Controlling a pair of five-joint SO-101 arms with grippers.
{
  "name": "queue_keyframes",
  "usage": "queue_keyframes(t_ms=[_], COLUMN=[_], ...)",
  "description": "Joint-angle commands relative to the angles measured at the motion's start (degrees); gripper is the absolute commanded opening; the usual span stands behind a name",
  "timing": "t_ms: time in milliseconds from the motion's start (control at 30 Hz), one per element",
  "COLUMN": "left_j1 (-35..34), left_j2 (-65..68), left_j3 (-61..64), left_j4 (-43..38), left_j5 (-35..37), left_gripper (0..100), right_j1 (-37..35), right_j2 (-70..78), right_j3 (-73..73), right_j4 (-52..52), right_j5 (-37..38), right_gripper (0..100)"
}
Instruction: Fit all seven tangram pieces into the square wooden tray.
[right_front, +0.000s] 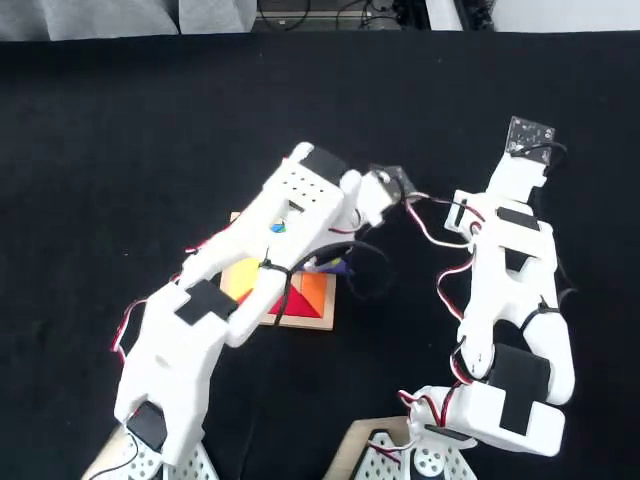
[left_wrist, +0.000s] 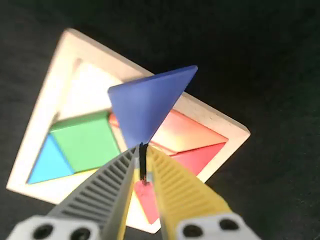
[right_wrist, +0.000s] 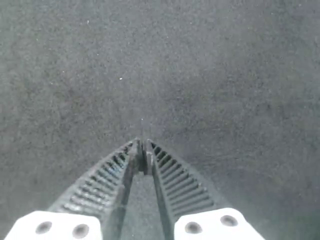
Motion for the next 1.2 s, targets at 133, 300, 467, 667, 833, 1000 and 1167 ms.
queue_keyframes(t_ms=[133, 300, 467, 667, 833, 1000, 1167], left_j1=[0.8, 0.7, 0.2, -1.0, -3.0, -4.3, -5.5], left_j2=[0.2, 0.3, 1.2, 6.5, 7.7, 8.4, 8.4], left_j3=[0.3, 0.4, 0.4, -2.3, -8.5, -12.4, -12.5], left_j4=[-0.7, -1.0, -1.1, -1.1, -0.5, -1.1, -0.5], left_j5=[0.4, 0.4, 0.0, -0.1, 0.0, -0.1, -4.7], left_gripper=[3, 3, 3, 3, 3, 3, 3], right_j1=[-1.0, -1.0, -1.0, -1.0, -1.0, -1.8, -1.9], right_j2=[-3.4, -3.4, -3.4, -3.4, -3.4, -3.4, -3.4], right_j3=[-1.8, -1.8, -1.8, -1.8, -1.8, -1.8, -1.7], right_j4=[-1.1, -1.1, -1.1, -1.1, -1.1, -1.1, -1.1], right_j5=[-0.1, -0.1, -0.1, -0.1, -0.1, 0.0, 0.0], right_gripper=[1.1, 1.1, 1.1, 1.1, 1.1, 1.1, 1.1])
